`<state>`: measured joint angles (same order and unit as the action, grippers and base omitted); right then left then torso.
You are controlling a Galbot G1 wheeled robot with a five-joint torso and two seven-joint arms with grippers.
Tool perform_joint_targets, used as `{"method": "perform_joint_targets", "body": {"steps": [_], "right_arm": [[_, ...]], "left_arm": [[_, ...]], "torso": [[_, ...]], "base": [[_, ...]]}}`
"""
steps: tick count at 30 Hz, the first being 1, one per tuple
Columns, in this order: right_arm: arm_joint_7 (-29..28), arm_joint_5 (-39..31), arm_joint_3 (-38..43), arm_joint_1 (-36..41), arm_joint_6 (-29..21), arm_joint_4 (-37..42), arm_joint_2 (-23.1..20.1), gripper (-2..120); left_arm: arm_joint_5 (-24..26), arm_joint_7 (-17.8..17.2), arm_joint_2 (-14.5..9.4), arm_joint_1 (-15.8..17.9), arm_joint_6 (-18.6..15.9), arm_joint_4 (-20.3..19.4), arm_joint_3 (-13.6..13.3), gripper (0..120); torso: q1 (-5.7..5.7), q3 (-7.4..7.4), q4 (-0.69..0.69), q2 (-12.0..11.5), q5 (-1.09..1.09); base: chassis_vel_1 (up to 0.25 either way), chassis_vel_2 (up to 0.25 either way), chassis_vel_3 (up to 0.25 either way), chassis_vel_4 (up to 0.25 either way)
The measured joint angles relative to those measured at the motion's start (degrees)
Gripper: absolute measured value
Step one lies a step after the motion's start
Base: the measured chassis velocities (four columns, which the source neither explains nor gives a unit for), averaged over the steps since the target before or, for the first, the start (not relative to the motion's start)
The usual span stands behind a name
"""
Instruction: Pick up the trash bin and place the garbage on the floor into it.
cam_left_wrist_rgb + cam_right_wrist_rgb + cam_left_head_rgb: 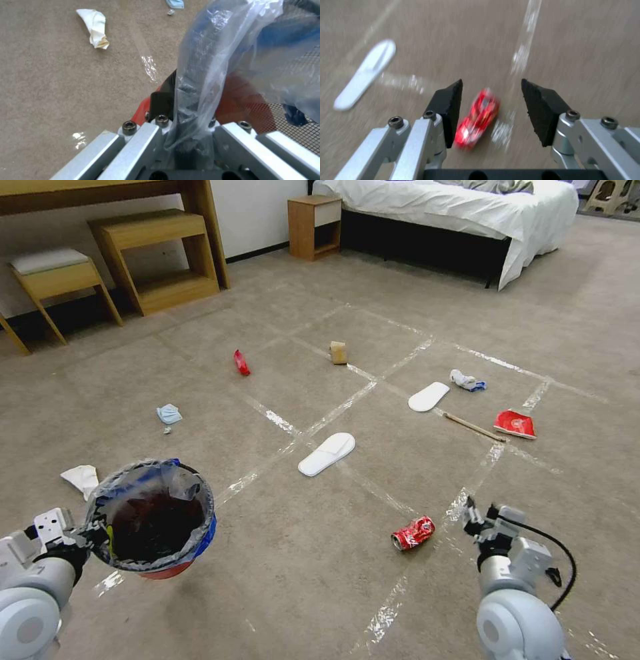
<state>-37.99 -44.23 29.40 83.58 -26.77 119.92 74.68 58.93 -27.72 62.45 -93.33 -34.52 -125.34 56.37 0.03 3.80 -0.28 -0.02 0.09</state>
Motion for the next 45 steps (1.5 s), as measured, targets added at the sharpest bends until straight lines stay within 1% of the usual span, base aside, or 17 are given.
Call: {"method": "perform_joint_targets", "body": {"steps": [1, 2, 4, 6, 7, 9, 10, 13, 14, 15, 17, 18, 21, 28, 39, 45], "right_arm": [[-2.11, -4.32, -0.60, -1.23, -1.48, -1.06, 0.10, 50], [-2.11, -4.32, -0.60, -1.23, -1.48, -1.06, 0.10, 50], [-5.19, -9.99, -1.95, -3.61, -3.53, -3.63, 0.49, 50], [-6.59, -12.24, -3.06, -5.51, -4.11, -6.47, 0.83, 50], [-6.59, -12.24, -3.06, -5.51, -4.11, -6.47, 0.83, 50], [-7.68, -14.53, -4.83, -9.09, -4.09, -12.68, 1.49, 50], [-7.68, -14.53, -4.83, -9.09, -4.09, -12.68, 1.49, 50], [-6.69, -15.56, -6.02, -12.74, -2.81, -19.95, 2.07, 50], [-6.69, -15.56, -6.02, -12.74, -2.81, -19.95, 2.07, 50], [-5.74, -15.66, -6.53, -14.27, -1.97, -23.39, 2.39, 50], [-4.58, -15.74, -7.06, -16.02, -1.12, -27.16, 2.84, 50], [-4.58, -15.74, -7.06, -16.02, -1.12, -27.16, 2.84, 50], [-2.74, -15.05, -7.83, -18.29, 0.54, -32.63, 3.75, 50], [-0.11, -13.41, -7.89, -20.64, 2.34, -36.23, 4.72, 50], [2.17, -11.86, -6.55, -20.77, 3.86, -37.83, 5.25, 50], [3.17, -11.55, -5.82, -20.97, 4.63, -39.65, 5.64, 50]], "left_arm": [[-0.09, 0.00, 0.08, -0.04, 0.02, 0.13, -0.03, 2], [-0.09, 0.00, 0.08, -0.04, 0.02, 0.13, -0.03, 2], [-0.31, 0.00, 0.30, -0.13, 0.03, 0.41, -0.10, 2], [-0.58, 0.00, 0.64, -0.18, 0.05, 0.58, -0.18, 2], [-0.58, 0.00, 0.64, -0.18, 0.05, 0.58, -0.18, 2], [-1.32, -0.03, 1.43, -0.65, 0.05, 0.87, -0.49, 2], [-1.32, -0.03, 1.43, -0.65, 0.05, 0.87, -0.49, 2], [-2.15, -0.07, 2.46, -1.47, 0.10, 1.04, -0.64, 2], [-2.15, -0.07, 2.46, -1.47, 0.10, 1.04, -0.64, 2], [-2.48, -0.07, 2.89, -1.83, 0.16, 1.04, -0.65, 2], [-2.84, -0.05, 3.43, -2.34, 0.25, 1.04, -0.62, 2], [-2.84, -0.05, 3.43, -2.34, 0.25, 1.04, -0.62, 2], [-3.26, -0.01, 4.08, -2.91, 0.46, 1.01, -0.52, 2], [-3.43, 0.20, 4.69, -3.42, 0.86, 0.95, -0.50, 2], [-3.51, 0.90, 4.85, -4.21, 1.69, 0.70, -0.52, 2], [-3.81, 1.27, 5.10, -4.36, 2.19, 0.72, -1.14, 2]], "torso": [[0.00, 0.00, -0.01, 0.00, 0.00], [0.00, 0.00, -0.01, 0.00, 0.00], [0.00, 0.00, 0.00, 0.00, -0.01], [0.00, 0.00, 0.00, 0.00, -0.01], [0.00, 0.00, 0.00, 0.00, -0.01], [0.00, 0.00, 0.00, 0.00, 0.00], [0.00, 0.00, 0.00, 0.00, 0.00], [0.00, 0.00, 0.00, 0.00, -0.02], [0.00, 0.00, 0.00, 0.00, -0.02], [0.00, 0.00, -0.01, 0.00, -0.01], [0.00, 0.00, 0.00, 0.00, 0.00], [0.00, 0.00, 0.00, 0.00, 0.00], [0.00, 0.00, 0.00, 0.00, 0.00], [0.00, 0.00, -0.01, 0.00, -0.01], [0.00, 0.00, -0.01, 0.00, -0.01], [0.00, 0.00, -0.01, 0.00, 0.00]], "base": [[0.000, 0.000, 0.000, 0.000], [0.000, 0.000, 0.000, 0.000], [0.000, 0.000, 0.000, 0.000], [0.000, 0.000, 0.000, 0.000], [0.000, 0.000, 0.000, 0.000], [0.000, 0.000, 0.000, 0.000], [0.000, 0.000, 0.000, 0.000], [0.000, 0.000, 0.000, 0.000], [0.000, 0.000, 0.000, 0.000], [0.000, 0.000, 0.000, 0.000], [0.000, 0.000, 0.000, 0.000], [0.000, 0.000, 0.000, 0.000], [0.000, 0.000, 0.000, 0.000], [0.000, 0.000, 0.000, 0.000], [0.000, 0.000, 0.000, 0.000], [0.000, 0.000, 0.000, 0.000]]}}
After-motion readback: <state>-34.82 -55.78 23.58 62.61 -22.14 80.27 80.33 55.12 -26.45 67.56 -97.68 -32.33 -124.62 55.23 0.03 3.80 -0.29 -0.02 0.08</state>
